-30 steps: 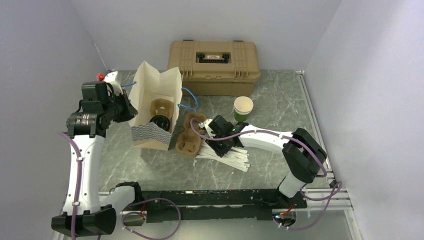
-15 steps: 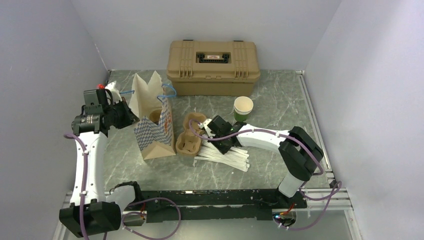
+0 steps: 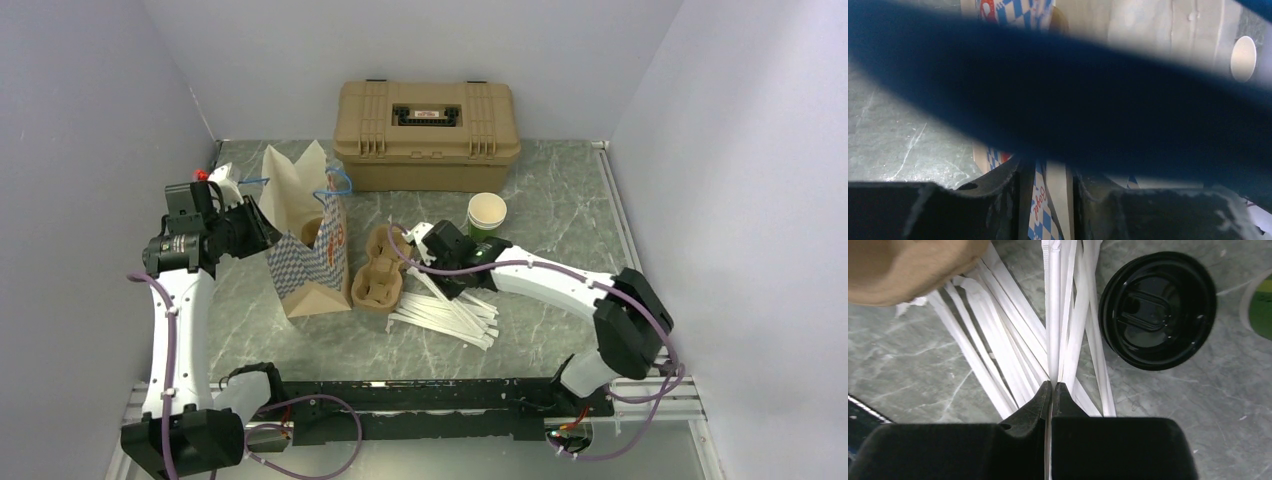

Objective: Pack the takeout coffee

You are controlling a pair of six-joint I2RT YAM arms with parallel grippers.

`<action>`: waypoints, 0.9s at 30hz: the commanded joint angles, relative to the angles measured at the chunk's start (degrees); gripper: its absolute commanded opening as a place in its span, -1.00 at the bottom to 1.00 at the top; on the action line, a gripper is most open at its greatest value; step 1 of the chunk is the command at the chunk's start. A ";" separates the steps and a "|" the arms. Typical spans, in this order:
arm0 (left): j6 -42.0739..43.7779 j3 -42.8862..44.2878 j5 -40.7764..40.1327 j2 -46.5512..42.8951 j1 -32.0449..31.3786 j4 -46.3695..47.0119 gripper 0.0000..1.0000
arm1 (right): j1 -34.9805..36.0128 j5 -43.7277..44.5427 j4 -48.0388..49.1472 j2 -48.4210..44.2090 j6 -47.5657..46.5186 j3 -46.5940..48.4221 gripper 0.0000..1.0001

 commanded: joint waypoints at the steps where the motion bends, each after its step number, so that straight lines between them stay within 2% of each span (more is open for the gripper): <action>1: 1.00 1.85 2.61 -1.42 0.24 1.41 -0.28 | -0.17 0.34 -1.50 -5.78 2.23 3.56 -1.00; 9: 1.85 5.80 4.74 -1.83 0.23 0.01 0.00 | -0.17 3.36 -1.44 -11.66 3.43 9.05 -1.00; 15: 2.23 7.86 5.18 -2.53 0.26 -0.83 0.10 | -0.16 4.11 5.13 -15.92 2.83 13.84 -1.00; 27: 2.52 5.74 -1.64 -7.89 0.26 -2.72 0.24 | -0.07 -6.03 22.51 -17.76 3.21 22.53 -1.00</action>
